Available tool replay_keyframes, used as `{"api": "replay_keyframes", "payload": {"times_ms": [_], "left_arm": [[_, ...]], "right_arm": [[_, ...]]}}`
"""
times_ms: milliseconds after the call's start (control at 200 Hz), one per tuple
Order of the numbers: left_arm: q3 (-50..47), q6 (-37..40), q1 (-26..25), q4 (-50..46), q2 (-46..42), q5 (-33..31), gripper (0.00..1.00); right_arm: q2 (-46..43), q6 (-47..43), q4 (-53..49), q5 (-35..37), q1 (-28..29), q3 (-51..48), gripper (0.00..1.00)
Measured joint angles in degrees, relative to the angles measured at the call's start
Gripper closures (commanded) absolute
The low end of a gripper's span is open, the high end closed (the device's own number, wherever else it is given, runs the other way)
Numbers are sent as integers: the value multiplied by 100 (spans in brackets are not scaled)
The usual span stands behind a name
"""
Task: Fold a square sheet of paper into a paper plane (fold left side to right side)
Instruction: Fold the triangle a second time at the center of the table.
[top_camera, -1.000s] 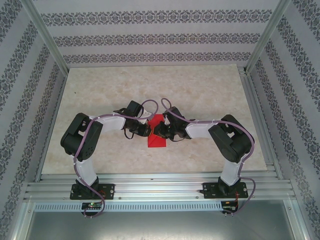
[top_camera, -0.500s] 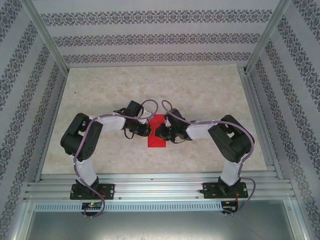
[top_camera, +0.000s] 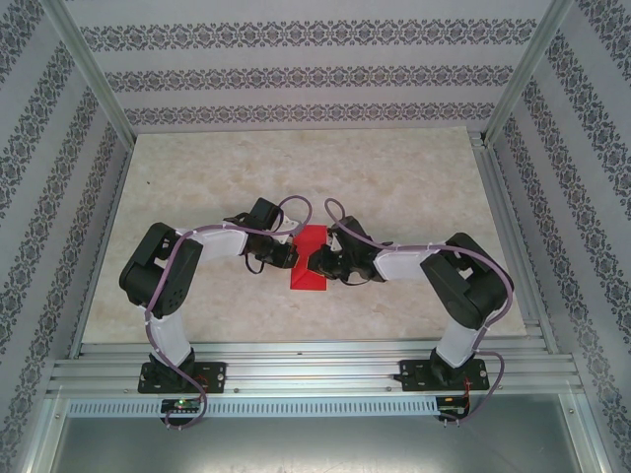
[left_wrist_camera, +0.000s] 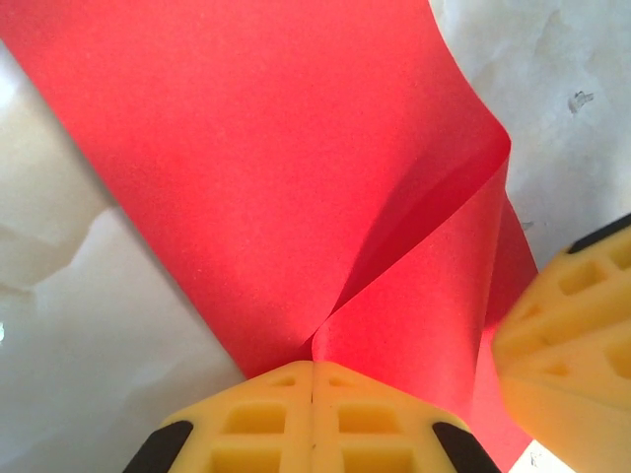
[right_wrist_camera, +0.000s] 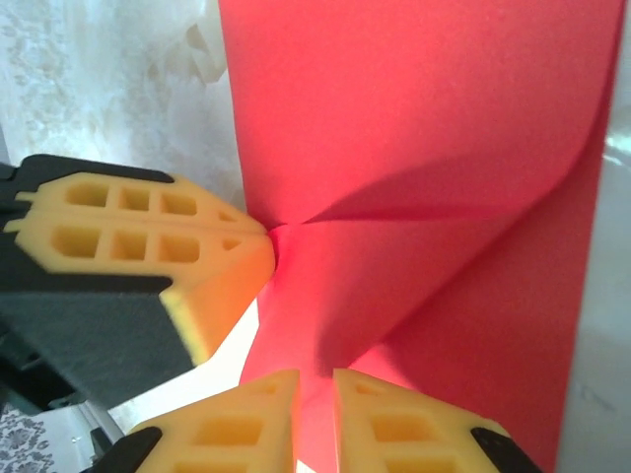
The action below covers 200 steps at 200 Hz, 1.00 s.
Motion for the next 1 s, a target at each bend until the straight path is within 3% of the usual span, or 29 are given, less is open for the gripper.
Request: {"api": "replay_keyframes", "payload": {"times_ms": [230,999], "left_arm": [[2,2,0,4,0,-13,95],[44,7,0,-7,-98,-96,94]], "right_arm": [[-138,149,44,44,133,-442,90],[-94,48,-422,127,151,-271,90]]}}
